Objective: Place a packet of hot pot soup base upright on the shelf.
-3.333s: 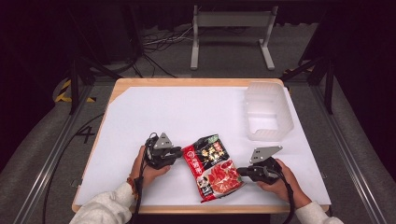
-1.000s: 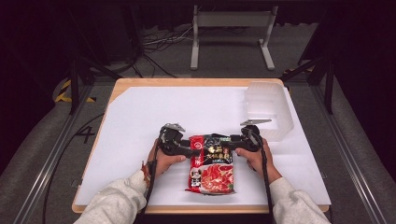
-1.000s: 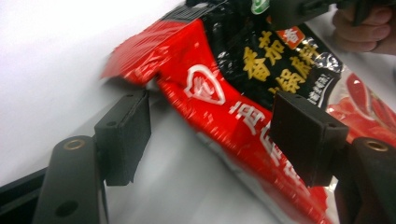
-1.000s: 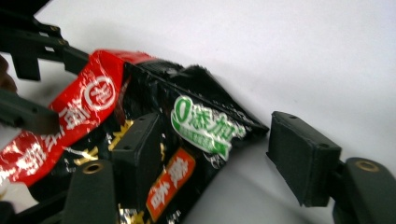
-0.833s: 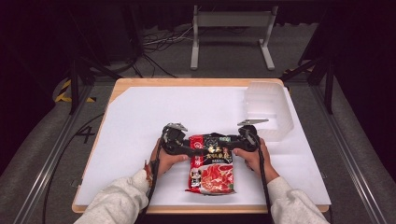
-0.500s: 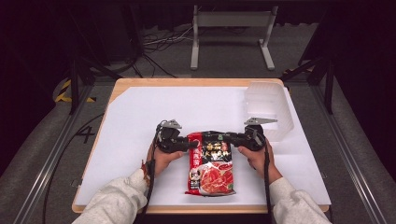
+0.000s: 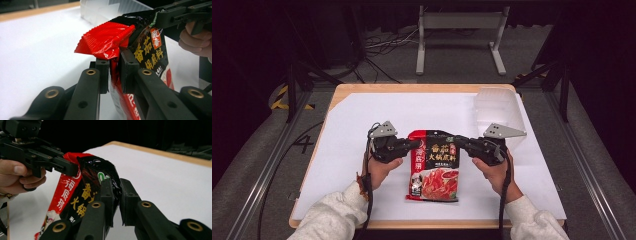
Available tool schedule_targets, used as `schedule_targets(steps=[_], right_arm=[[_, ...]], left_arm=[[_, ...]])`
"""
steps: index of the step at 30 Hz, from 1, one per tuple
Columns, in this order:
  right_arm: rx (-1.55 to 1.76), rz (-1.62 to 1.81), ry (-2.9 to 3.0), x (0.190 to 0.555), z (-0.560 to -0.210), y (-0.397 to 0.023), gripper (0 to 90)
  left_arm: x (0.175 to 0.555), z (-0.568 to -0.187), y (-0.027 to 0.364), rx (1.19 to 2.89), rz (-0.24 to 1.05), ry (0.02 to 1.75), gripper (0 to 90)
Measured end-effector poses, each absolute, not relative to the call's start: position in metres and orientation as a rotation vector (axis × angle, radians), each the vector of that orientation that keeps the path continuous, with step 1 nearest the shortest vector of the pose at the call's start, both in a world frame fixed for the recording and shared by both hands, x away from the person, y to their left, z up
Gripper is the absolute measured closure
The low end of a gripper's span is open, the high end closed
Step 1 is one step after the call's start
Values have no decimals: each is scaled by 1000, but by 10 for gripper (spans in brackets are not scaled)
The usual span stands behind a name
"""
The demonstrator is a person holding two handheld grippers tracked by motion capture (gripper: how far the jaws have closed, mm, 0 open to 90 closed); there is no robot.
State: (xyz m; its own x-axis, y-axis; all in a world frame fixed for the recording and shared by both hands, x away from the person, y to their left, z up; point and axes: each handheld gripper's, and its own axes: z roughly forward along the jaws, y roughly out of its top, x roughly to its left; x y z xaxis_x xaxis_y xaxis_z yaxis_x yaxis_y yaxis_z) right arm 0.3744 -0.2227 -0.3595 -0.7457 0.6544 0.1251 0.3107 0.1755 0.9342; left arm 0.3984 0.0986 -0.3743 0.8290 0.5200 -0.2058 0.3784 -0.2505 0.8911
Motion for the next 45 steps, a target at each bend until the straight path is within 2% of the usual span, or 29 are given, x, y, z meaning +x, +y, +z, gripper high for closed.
schedule_targets(steps=[6, 20, 32, 45], right_arm=[[862, 1595, 2087, 363, -348, -219, 826], [788, 1596, 1979, 354, -324, -223, 831], [768, 1570, 1915, 359, -297, -236, 833], [833, 1535, 1841, 379, -273, -264, 832]], left_arm=[[394, -363, 98, 1881, 239, 625, 807], [401, -334, 89, 1846, 287, 572, 825], [419, -309, 70, 1816, 328, 522, 830], [450, -287, 33, 1792, 337, 501, 832]])
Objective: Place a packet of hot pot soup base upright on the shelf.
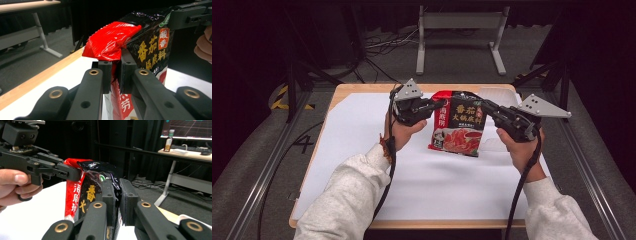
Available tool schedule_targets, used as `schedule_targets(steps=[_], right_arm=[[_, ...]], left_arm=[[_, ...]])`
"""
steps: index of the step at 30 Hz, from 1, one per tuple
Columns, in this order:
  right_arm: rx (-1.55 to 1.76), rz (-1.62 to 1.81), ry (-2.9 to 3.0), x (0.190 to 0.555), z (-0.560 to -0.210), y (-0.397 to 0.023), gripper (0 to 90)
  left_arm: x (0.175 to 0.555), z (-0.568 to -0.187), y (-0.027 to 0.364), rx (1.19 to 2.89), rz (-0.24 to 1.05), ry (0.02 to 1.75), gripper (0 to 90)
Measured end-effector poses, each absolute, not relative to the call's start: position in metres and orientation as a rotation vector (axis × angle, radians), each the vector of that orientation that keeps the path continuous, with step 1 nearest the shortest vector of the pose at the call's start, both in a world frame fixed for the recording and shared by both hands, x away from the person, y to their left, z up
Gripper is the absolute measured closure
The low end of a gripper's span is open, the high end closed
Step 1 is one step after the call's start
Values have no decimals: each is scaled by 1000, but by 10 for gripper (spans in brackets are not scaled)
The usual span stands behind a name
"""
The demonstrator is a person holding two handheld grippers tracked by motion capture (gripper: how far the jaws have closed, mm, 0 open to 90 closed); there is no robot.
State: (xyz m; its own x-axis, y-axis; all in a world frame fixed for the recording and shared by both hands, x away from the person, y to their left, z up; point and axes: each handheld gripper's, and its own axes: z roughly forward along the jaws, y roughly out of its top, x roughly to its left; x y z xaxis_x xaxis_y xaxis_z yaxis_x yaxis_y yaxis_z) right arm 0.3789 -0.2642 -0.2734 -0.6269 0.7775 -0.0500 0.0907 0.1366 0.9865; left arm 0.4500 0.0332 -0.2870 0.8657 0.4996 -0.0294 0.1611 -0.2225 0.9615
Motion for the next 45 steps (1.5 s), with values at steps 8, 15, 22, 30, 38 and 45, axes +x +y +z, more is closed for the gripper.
schedule_targets(steps=[8, 15, 22, 30, 38, 45], right_arm=[[843, 1509, 1801, 389, -263, -274, 832], [863, 1500, 1770, 398, -253, -285, 831], [890, 1487, 1725, 404, -246, -302, 831], [926, 1465, 1675, 409, -247, -323, 831], [988, 1410, 1623, 410, -254, -349, 830], [1022, 1359, 1614, 408, -262, -363, 830]], left_arm=[[464, -279, 19, 1764, 351, 495, 834], [480, -272, 3, 1737, 352, 479, 835], [493, -263, -19, 1730, 359, 457, 835], [509, -265, -48, 1724, 348, 435, 834], [527, -273, -87, 1727, 316, 422, 830], [537, -287, -110, 1731, 265, 420, 824]])
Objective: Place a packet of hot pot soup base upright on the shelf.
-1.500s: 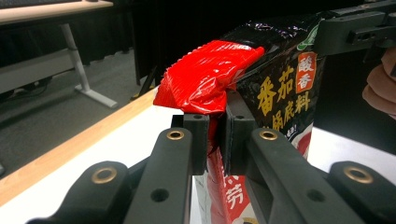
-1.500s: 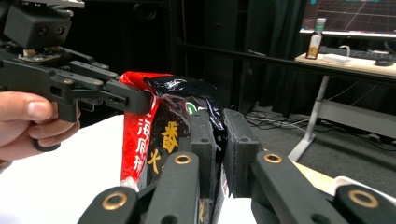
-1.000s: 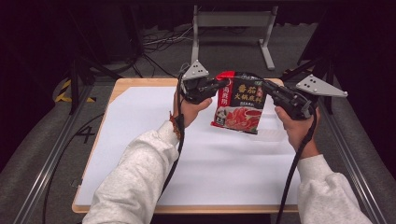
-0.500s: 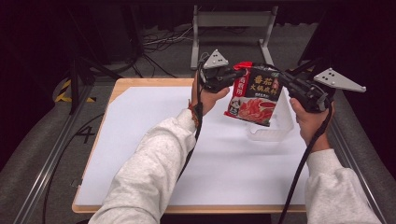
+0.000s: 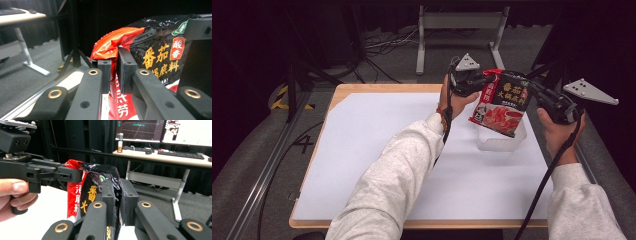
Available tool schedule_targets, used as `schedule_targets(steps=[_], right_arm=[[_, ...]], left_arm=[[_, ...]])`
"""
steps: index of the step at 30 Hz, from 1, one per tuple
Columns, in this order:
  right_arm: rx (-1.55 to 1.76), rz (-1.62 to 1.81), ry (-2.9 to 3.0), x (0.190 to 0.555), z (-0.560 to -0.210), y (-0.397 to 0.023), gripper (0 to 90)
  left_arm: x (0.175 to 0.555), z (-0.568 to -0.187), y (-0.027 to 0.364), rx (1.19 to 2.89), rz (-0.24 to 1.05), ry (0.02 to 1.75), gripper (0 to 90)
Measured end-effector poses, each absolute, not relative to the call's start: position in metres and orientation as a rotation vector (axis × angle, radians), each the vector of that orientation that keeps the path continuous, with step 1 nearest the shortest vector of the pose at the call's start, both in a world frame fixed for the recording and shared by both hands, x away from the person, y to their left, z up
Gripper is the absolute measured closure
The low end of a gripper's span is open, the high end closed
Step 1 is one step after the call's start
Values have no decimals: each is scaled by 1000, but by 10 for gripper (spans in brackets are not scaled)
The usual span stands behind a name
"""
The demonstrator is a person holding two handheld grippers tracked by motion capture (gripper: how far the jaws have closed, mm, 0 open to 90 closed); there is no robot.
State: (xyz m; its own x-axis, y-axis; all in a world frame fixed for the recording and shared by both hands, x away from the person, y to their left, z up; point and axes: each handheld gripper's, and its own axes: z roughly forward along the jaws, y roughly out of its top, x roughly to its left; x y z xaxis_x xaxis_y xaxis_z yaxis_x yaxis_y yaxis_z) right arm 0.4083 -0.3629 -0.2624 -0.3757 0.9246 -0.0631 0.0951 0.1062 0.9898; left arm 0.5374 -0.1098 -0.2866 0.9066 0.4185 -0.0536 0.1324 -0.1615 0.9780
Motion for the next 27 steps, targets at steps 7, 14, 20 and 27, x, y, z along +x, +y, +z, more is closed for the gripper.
schedule_targets(steps=[7, 14, 20, 27], right_arm=[[1031, 1310, 1622, 405, -271, -368, 830], [1054, 1284, 1630, 402, -282, -371, 830], [1071, 1274, 1633, 399, -293, -372, 828], [1071, 1275, 1666, 396, -309, -366, 825]], left_arm=[[546, -298, -122, 1729, 221, 426, 812], [549, -311, -130, 1748, 186, 432, 808], [549, -325, -133, 1767, 158, 438, 802], [548, -339, -129, 1791, 137, 464, 794]])
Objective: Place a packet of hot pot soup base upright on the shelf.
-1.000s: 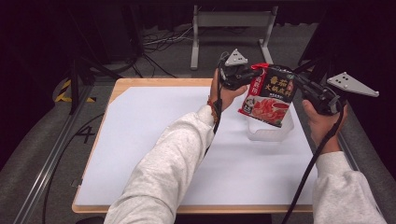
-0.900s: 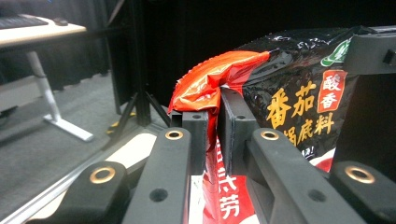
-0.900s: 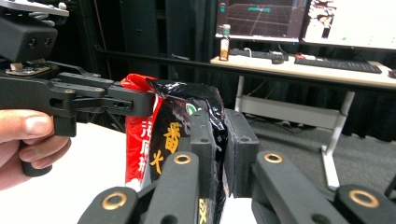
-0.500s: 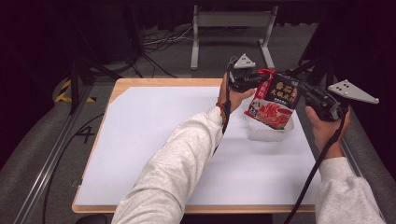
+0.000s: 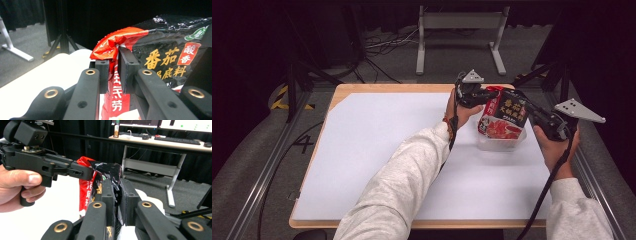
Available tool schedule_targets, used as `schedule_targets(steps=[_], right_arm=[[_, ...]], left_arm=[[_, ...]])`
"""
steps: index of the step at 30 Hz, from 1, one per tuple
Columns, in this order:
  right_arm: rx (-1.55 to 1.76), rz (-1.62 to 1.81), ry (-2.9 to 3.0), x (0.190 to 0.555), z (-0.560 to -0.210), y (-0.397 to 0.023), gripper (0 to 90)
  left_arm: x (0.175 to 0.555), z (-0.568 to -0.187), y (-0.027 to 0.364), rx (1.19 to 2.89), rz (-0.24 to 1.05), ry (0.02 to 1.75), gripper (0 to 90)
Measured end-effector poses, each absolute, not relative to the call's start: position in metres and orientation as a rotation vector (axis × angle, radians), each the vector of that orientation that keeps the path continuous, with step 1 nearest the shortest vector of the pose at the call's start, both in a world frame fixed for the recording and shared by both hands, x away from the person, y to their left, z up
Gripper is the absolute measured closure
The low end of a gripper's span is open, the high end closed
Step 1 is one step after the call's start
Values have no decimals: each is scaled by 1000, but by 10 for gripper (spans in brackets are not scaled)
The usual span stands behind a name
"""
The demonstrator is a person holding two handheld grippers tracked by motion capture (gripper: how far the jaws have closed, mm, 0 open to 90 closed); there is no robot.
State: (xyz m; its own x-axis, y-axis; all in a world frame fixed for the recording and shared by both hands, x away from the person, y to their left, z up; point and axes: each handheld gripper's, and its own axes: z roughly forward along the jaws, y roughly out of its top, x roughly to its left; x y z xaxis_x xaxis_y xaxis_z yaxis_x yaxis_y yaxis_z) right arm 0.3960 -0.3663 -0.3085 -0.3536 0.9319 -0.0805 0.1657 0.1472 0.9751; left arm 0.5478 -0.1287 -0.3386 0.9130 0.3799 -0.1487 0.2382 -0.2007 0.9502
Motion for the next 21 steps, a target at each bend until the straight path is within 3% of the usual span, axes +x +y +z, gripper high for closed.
schedule_targets(steps=[21], right_arm=[[1070, 1298, 1666, 387, -320, -367, 818]], left_arm=[[541, -345, -126, 1828, 141, 442, 783]])
